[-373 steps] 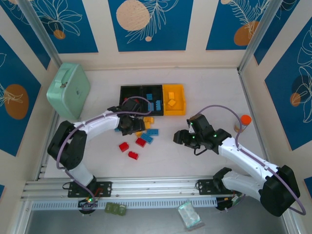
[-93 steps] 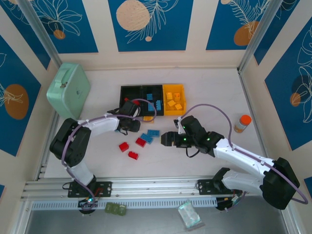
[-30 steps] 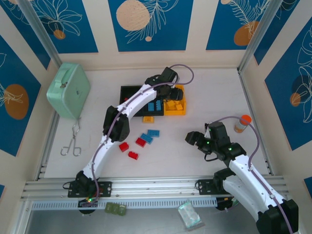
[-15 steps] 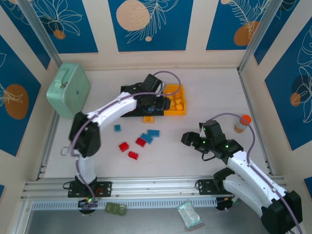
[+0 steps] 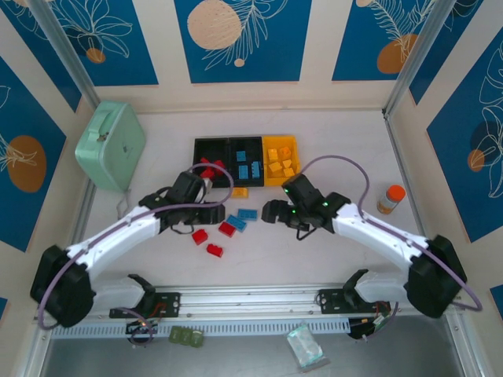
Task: Sort the legos into containers by color
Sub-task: Pick up the lego from the center of the table.
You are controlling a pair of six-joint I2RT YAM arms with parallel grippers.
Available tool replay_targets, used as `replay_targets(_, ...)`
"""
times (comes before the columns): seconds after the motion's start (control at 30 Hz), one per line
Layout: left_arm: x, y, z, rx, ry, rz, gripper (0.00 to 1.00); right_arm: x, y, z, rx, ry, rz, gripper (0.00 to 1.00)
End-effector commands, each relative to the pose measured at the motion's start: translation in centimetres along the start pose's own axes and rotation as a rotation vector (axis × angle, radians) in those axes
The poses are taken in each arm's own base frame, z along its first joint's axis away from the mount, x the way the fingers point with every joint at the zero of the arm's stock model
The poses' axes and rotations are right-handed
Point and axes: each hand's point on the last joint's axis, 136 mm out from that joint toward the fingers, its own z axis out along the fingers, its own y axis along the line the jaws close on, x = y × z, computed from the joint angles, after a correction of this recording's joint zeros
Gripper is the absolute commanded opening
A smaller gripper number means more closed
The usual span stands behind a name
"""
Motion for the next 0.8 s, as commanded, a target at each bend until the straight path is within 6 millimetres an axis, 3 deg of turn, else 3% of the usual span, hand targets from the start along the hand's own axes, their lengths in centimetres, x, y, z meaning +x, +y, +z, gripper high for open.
replay_targets(0.0,1.5,1.9,-1.0,-0.017,-0.019,-0.091,0.64,-0.7,1.0,1.0,0.074,0.014,-0.001,0.9)
replay_targets(0.07,2.6,2.6,-1.2,-0.019,-0.021,-0.119,0.65,-1.0,1.8,1.9,0.109,0.037,-0.002,0.94)
replay_targets(0.3,4.9,3.6,-1.0,0.004,-0.019,-0.193,0.65,-1.8,3.7,5.6,0.232,0.143,-0.008,0.95)
replay_targets(0.5,5.0,3.8,-1.0,0.002,-0.015,-0.195,0.65,-2.3,4.4,8.3,0.292,0.187,-0.01,0.96)
replay_targets(0.77,5.5,4.0,-0.7,-0.001,-0.003,-0.203,0.65,-1.9,3.9,11.2,0.332,0.241,0.009,0.91)
